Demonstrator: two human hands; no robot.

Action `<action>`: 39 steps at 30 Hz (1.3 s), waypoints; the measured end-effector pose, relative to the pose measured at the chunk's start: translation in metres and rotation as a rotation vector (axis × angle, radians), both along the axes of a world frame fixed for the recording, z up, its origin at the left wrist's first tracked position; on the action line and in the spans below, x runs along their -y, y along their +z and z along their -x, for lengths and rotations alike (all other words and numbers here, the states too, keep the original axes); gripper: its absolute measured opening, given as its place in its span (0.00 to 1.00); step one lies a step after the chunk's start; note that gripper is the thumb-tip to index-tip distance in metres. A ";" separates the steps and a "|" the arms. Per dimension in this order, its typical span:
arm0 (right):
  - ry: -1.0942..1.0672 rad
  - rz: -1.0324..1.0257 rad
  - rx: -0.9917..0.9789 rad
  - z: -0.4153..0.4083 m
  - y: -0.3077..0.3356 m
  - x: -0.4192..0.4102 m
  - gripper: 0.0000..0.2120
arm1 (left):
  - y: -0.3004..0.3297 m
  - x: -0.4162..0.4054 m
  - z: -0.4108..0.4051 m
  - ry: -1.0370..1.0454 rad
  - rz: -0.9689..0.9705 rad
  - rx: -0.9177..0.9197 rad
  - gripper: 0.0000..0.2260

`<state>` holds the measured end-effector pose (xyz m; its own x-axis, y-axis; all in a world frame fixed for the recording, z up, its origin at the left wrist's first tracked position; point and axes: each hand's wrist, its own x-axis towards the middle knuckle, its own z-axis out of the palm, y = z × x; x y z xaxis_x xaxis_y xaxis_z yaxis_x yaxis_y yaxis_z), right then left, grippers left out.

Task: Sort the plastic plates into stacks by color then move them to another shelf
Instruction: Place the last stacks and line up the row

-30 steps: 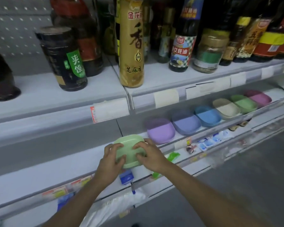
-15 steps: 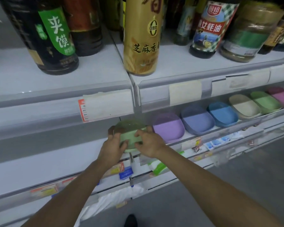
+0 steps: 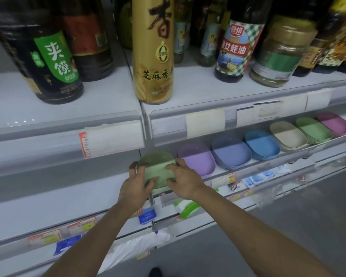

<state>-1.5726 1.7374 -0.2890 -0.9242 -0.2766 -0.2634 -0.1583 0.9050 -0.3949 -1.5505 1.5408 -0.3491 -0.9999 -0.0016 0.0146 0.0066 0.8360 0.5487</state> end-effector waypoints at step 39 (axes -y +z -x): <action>0.330 0.178 -0.143 -0.107 0.064 -0.331 0.09 | 0.110 -0.267 -0.187 0.307 0.094 -0.060 0.15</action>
<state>-1.4655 2.0681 -0.2254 -0.8019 -0.5945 -0.0596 -0.4939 0.7156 -0.4939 -1.3637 1.8074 -0.2396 -0.9503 -0.2988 0.0875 -0.2238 0.8511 0.4749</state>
